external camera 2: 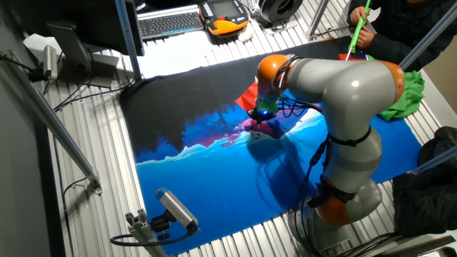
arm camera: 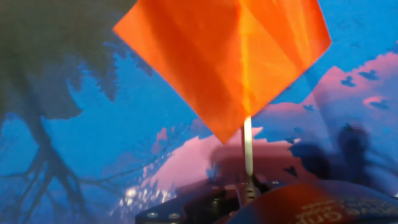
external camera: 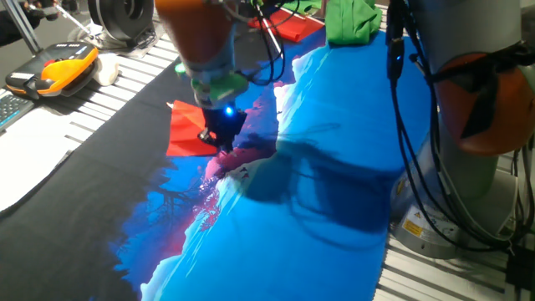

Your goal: Wave the flag

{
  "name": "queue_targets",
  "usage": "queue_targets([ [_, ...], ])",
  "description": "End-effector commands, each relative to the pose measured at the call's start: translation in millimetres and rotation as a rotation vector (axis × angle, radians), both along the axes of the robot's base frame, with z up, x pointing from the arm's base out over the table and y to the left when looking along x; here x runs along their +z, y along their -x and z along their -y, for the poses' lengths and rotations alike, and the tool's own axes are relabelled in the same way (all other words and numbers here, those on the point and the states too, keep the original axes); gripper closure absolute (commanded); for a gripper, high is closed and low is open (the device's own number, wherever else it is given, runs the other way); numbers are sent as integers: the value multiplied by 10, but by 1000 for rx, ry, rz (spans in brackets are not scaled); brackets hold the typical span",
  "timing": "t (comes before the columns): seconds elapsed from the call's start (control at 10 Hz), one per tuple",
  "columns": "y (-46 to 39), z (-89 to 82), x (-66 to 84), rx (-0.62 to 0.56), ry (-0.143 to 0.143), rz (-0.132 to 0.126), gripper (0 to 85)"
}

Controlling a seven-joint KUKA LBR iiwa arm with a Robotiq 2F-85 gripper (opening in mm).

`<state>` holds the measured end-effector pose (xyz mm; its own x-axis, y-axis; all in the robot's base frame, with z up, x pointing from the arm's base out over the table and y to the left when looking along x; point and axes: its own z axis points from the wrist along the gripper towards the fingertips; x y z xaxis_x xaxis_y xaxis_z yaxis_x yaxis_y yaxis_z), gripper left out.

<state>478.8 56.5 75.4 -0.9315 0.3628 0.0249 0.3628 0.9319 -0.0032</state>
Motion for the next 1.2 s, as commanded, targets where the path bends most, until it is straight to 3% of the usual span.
queue_targets([
  [0.0, 12, 1, 420, -4, -5, -7, 850],
  [0.3, -33, 30, 1036, -11, -69, -48, 850],
  [0.4, -40, 78, 1179, 4, -73, -59, 850],
  [0.8, -19, 172, 1416, 20, -77, -62, 850],
  [1.1, 31, 258, 1589, 5, -112, -58, 850],
])
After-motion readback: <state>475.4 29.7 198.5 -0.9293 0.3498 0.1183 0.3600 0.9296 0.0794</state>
